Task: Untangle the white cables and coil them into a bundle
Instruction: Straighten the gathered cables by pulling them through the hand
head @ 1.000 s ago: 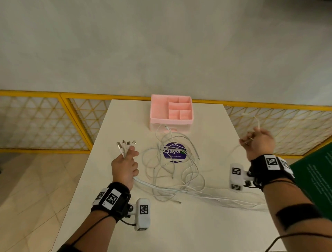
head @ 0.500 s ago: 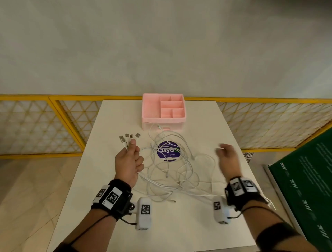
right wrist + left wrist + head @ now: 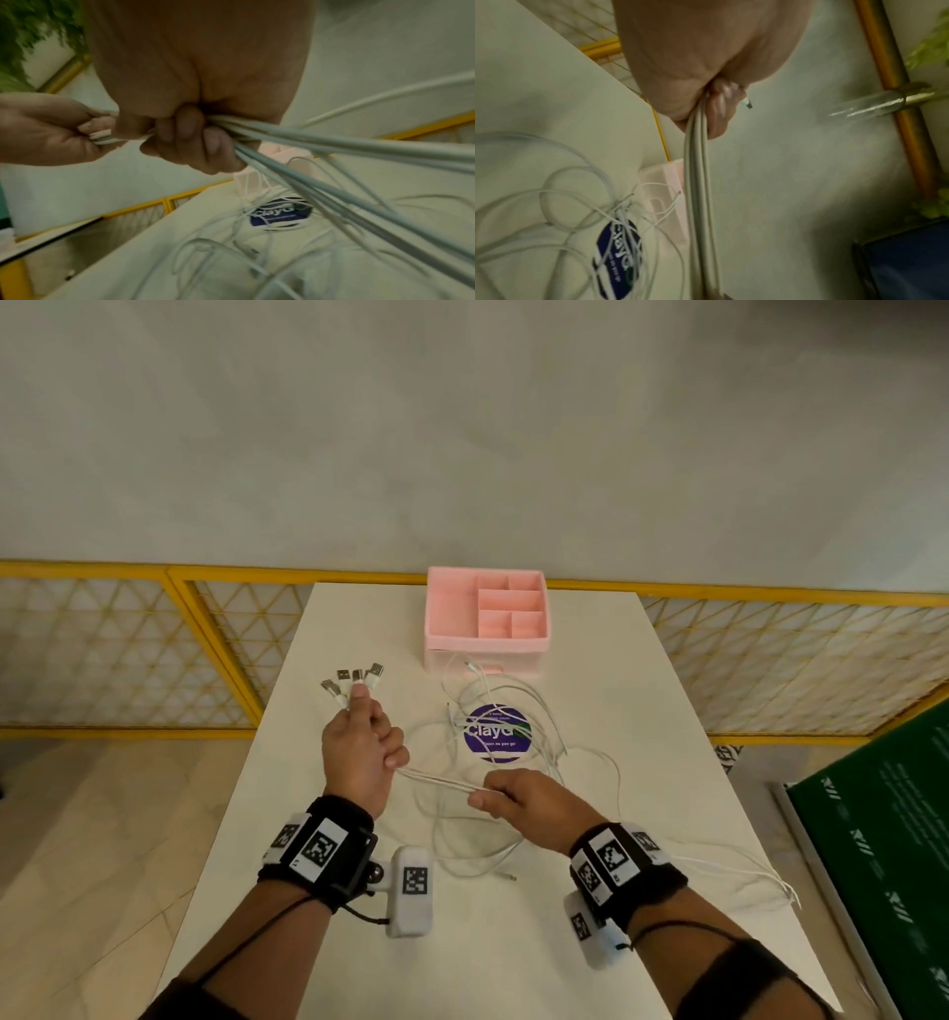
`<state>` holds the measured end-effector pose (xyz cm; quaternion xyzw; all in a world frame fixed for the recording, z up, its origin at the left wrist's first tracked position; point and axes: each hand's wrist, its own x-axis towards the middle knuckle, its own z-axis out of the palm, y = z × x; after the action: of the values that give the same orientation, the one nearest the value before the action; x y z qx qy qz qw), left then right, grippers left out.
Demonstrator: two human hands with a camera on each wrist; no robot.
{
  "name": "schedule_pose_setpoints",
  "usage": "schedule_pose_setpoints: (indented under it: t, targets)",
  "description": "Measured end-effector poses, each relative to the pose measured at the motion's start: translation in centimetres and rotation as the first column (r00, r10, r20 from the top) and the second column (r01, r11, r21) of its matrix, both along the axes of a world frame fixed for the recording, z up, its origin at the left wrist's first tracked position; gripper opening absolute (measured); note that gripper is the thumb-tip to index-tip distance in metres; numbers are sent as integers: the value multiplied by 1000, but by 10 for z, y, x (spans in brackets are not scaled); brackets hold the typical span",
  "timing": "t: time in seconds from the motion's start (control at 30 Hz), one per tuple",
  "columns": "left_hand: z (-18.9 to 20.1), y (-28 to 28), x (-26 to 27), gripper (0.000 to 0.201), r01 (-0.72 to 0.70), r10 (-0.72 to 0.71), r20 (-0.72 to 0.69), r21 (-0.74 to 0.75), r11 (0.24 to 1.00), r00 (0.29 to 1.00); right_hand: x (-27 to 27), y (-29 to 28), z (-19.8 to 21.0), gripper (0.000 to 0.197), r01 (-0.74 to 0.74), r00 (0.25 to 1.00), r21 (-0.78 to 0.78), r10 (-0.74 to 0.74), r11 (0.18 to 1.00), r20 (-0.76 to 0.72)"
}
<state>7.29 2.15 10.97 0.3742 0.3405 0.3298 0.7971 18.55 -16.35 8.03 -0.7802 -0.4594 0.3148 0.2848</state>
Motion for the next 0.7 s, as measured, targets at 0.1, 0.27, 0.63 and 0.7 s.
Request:
schedule_pose_setpoints:
  t: [0.1,0.27,0.63,0.7]
  targets:
    - [-16,5,-2,42,-62,62,-52,11,998,997,21,-23,-17,43,38,992,-104,-26,994,121]
    - [-30,12,-7,41,-125,124,-90,-9,992,988,59,-83,-45,40,187,967,-285,-125,940,223]
    - [-31,-8,13,42,-146,159,-133,104,984,978,111,-152,-42,28,528,777,-379,-252,760,577]
    - [-33,-7,17,41,-149,180,-152,196,969,972,124,-153,-26,26,566,731,-353,-255,745,633]
